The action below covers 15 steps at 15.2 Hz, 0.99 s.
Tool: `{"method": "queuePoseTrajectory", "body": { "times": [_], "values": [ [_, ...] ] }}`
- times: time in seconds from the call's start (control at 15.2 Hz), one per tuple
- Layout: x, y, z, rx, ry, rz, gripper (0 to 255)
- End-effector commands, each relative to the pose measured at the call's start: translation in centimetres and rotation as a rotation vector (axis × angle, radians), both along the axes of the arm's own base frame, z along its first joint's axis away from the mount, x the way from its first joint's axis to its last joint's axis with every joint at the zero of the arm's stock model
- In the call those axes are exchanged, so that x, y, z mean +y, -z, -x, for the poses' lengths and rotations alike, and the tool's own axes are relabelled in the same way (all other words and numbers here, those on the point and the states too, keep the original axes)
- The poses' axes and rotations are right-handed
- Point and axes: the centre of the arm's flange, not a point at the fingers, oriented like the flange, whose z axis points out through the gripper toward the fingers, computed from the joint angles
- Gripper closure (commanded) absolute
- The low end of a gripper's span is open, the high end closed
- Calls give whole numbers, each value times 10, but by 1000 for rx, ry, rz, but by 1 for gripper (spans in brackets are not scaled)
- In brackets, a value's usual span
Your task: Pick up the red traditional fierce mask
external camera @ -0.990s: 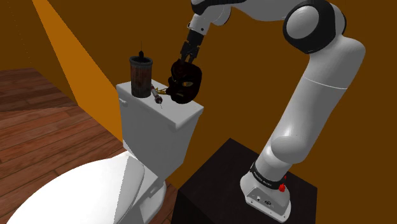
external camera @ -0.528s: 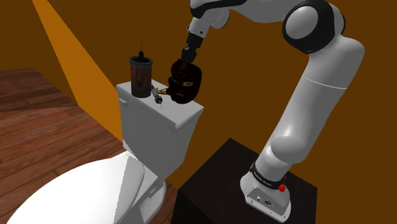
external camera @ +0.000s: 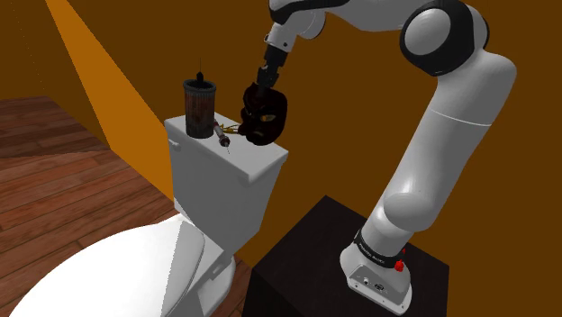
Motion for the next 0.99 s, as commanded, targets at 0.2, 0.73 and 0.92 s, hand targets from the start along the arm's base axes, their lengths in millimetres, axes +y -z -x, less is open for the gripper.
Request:
{"method": "queuePoseTrajectory", "body": {
  "times": [0.2, 0.73, 0.92],
  "values": [
    [0, -26, 1, -1, 0, 0, 255],
    [0, -68, 1, -1, 0, 0, 255],
    [0, -74, 1, -1, 0, 0, 255]
  ]
}}
